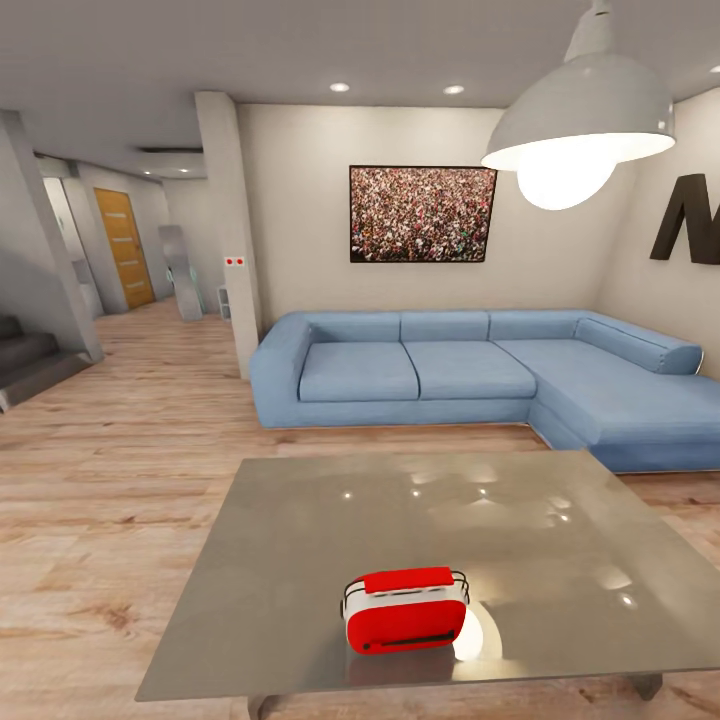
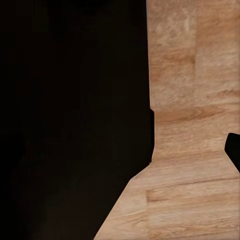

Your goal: Turn on the radio receiver that's on the table in the living room.

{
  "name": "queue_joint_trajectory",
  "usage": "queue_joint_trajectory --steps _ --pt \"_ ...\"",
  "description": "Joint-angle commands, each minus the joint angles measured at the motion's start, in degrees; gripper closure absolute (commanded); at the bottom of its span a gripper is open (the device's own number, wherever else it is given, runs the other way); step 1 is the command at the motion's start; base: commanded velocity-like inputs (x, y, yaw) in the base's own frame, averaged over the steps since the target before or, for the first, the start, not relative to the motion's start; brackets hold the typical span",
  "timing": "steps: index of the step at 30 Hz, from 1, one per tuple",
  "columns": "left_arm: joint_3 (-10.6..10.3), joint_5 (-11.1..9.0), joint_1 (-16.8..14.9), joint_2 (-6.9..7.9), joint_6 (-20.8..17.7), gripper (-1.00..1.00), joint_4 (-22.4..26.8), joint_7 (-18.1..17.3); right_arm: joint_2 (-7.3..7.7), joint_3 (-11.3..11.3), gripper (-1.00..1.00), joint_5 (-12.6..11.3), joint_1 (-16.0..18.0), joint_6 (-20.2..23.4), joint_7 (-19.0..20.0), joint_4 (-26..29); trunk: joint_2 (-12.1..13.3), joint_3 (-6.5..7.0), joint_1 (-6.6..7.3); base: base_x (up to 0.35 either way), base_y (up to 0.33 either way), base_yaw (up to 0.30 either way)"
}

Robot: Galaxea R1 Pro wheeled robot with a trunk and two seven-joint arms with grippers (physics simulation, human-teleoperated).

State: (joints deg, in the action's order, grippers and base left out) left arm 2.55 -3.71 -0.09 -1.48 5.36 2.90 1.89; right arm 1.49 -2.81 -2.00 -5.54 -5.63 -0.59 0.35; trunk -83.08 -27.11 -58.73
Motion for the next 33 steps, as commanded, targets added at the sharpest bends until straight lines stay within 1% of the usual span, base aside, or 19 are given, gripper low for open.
queue_joint_trajectory --steps 1,9,33 --pt "0.00 -0.02 0.00 0.01 0.00 -1.00 0.00 0.00 0.00 -0.02 -1.00 -0.01 0.00 -0.03 -0.01 0.00 0.00 0.00 0.00 0.000 0.000 0.000" --pt "0.00 0.01 0.00 -0.01 0.00 -1.00 0.00 -0.04 0.00 -0.08 -1.00 -0.02 0.00 -0.08 -0.02 0.00 0.00 0.00 0.00 0.000 0.000 0.000" --pt "0.00 -0.07 0.00 0.05 -0.09 -1.00 -0.06 -0.05 0.00 -0.09 -1.00 -0.17 0.00 -0.05 -0.02 0.00 9.63 4.31 5.27 0.000 0.000 0.000"
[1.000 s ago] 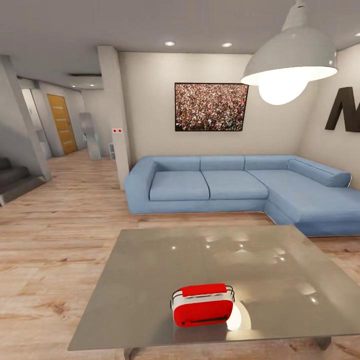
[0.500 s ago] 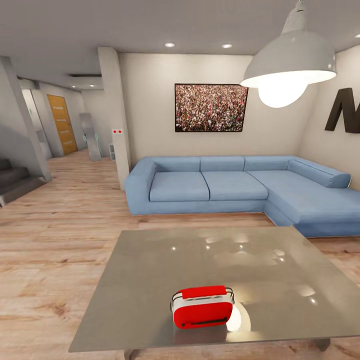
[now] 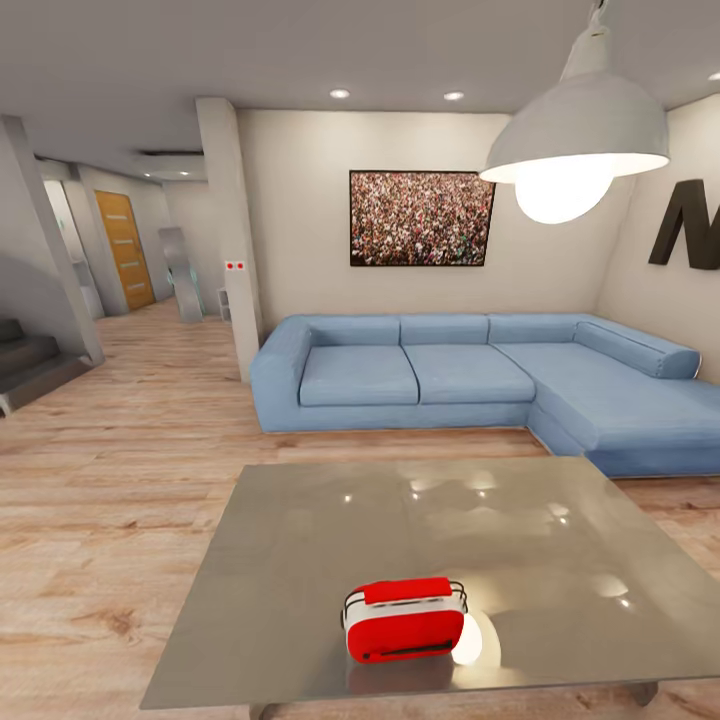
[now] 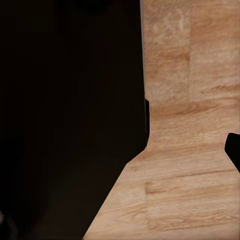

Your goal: Turn on the radio receiver that's on the table in the living room.

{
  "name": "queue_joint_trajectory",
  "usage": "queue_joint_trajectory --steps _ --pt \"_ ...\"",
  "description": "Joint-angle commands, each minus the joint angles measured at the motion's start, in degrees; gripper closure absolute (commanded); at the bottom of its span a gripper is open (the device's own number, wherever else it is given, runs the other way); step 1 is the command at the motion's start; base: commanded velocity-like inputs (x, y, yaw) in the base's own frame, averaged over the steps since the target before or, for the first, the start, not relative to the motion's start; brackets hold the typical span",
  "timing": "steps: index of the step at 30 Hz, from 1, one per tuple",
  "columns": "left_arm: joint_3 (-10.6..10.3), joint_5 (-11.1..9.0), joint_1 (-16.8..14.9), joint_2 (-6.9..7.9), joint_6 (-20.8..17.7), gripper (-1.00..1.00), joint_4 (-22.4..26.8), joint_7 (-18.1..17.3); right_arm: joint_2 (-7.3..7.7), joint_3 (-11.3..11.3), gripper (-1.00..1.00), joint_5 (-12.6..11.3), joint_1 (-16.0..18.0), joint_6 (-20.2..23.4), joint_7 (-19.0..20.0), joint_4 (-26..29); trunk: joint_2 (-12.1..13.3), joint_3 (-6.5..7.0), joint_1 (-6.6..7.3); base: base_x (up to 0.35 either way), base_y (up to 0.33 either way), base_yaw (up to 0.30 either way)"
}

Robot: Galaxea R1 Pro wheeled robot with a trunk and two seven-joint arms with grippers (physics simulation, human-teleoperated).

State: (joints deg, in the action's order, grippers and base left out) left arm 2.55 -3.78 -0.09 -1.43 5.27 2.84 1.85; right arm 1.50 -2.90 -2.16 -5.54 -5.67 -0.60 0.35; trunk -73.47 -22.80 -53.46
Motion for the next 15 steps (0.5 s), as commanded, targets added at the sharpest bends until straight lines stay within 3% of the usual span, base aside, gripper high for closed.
queue_joint_trajectory --steps 1,5,15 --pt "0.00 0.00 0.00 0.00 0.00 -1.00 0.00 0.00 0.00 0.00 -1.00 -0.01 0.00 0.01 0.00 0.00 0.42 0.19 0.23 0.000 0.000 0.000" --pt "0.00 0.00 0.00 0.02 0.04 -1.00 -0.02 0.00 0.00 0.00 -1.00 0.00 0.00 -0.02 -0.01 0.00 2.02 0.90 1.11 0.000 0.000 0.000" --pt "0.00 0.00 0.00 -0.02 0.07 -1.00 0.02 0.00 0.00 0.00 -1.00 -0.03 0.00 -0.04 0.00 0.00 2.02 0.90 1.11 0.000 0.000 0.000"
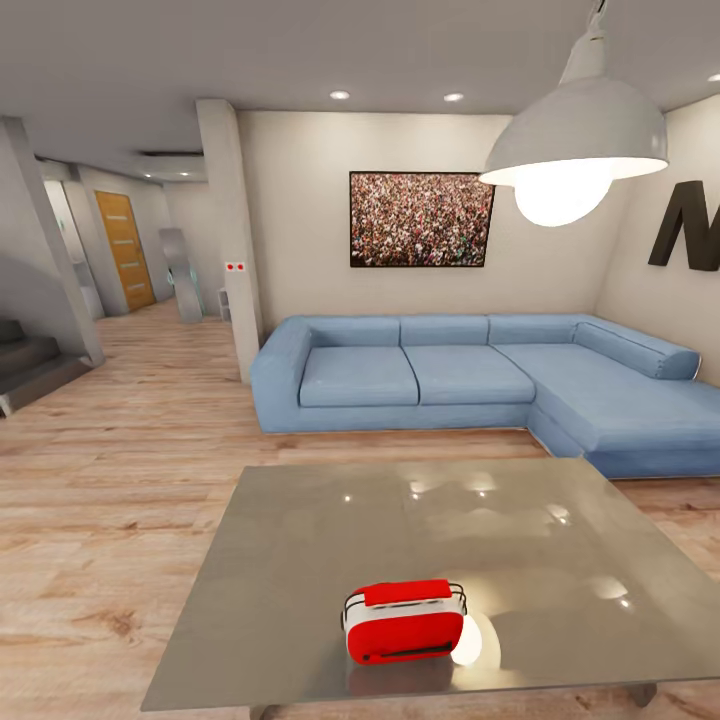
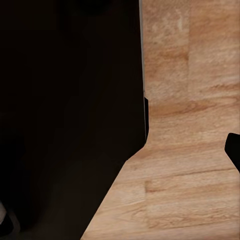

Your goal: Turn on the radio receiver that's on the table in the living room.

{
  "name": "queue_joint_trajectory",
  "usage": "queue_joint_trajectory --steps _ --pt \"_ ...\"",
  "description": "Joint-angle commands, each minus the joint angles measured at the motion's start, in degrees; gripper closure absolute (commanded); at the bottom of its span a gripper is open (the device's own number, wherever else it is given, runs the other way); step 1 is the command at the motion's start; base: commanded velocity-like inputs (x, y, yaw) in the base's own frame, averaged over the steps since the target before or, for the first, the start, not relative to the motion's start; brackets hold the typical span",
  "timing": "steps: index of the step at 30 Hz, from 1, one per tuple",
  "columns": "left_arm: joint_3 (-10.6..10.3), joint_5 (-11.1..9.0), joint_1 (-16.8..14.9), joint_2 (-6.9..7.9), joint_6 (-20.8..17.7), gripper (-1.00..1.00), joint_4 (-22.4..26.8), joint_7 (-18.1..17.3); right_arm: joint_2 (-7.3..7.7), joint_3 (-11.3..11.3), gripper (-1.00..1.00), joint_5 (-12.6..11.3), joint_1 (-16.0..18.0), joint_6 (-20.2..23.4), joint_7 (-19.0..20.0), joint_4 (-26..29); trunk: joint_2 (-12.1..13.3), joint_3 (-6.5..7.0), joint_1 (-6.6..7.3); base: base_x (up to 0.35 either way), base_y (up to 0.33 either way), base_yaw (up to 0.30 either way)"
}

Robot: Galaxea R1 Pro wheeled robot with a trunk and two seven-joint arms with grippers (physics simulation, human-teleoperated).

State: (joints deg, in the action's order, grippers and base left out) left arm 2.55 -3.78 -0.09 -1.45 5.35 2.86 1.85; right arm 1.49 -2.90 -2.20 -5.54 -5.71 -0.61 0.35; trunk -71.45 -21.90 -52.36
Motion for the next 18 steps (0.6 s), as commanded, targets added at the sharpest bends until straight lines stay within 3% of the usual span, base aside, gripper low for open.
queue_joint_trajectory --steps 1,18 --pt "0.00 0.00 0.00 -0.01 0.00 -1.00 -0.01 0.00 0.00 0.00 -1.00 0.00 0.00 0.00 0.00 0.00 0.00 0.00 0.00 0.000 0.000 0.000" --pt "-0.08 0.08 0.00 0.12 0.01 -1.00 0.04 0.00 0.16 0.08 -1.00 0.14 0.00 -1.02 0.04 0.00 0.00 -0.72 0.00 0.000 0.000 0.000"
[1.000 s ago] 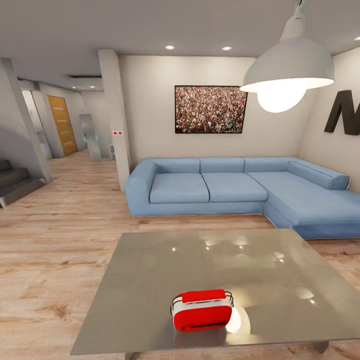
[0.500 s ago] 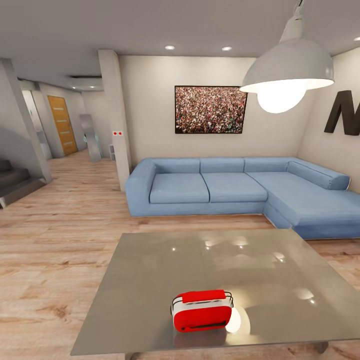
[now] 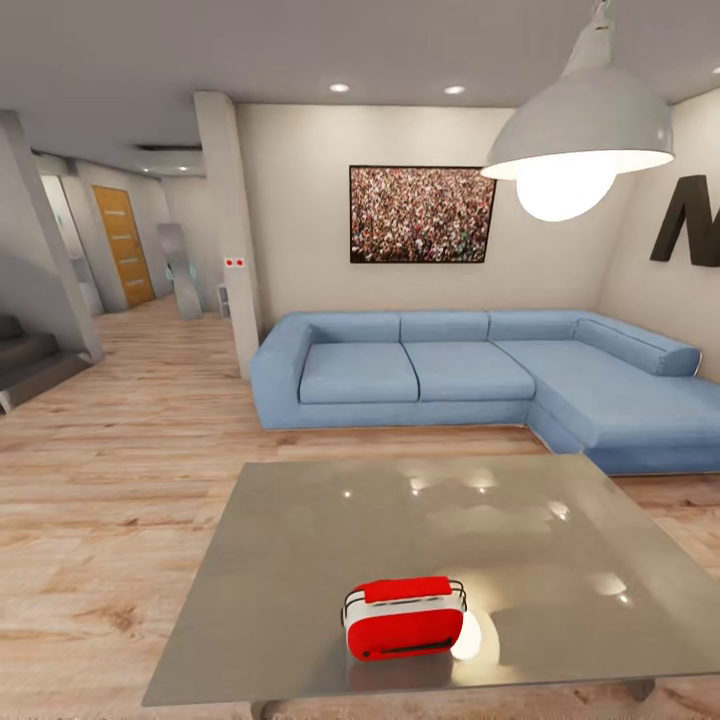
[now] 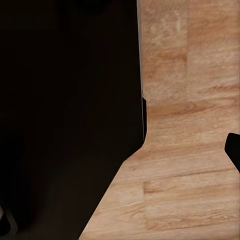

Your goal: Turn on the radio receiver that's on the table in the living room.

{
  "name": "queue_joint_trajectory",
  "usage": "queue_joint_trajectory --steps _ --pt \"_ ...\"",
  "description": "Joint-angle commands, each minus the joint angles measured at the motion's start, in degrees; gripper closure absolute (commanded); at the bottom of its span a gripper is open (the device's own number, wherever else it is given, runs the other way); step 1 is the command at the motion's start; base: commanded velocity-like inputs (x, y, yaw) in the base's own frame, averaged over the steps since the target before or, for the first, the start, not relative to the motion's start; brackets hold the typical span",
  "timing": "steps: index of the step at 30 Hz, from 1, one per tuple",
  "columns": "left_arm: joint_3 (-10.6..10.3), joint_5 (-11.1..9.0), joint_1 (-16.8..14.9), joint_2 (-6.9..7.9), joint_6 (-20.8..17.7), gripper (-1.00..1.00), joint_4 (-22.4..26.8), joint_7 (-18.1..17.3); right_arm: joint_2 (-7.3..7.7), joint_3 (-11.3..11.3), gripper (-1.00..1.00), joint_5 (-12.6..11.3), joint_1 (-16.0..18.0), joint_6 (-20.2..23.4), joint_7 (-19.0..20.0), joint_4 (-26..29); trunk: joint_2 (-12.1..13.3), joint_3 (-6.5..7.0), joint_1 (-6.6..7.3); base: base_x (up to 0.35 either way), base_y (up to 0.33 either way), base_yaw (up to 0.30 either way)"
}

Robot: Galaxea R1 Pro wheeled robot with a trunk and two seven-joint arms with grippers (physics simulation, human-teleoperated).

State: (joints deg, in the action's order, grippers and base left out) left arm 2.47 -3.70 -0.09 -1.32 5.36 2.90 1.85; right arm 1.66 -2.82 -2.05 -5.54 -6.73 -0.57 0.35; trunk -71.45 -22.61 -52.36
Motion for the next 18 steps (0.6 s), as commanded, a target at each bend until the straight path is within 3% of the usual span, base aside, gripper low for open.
queue_joint_trajectory --steps 1,18 --pt "0.00 0.00 0.00 0.00 0.00 -1.00 0.00 0.00 0.00 0.00 -1.00 0.01 0.00 -0.03 0.01 0.00 0.00 -0.09 0.00 0.000 0.000 0.000" --pt "0.04 0.25 0.00 0.08 0.52 -1.00 0.32 -0.41 0.43 -0.06 -1.00 0.03 0.00 0.55 0.05 0.05 0.00 -1.67 0.00 0.000 0.000 0.000"
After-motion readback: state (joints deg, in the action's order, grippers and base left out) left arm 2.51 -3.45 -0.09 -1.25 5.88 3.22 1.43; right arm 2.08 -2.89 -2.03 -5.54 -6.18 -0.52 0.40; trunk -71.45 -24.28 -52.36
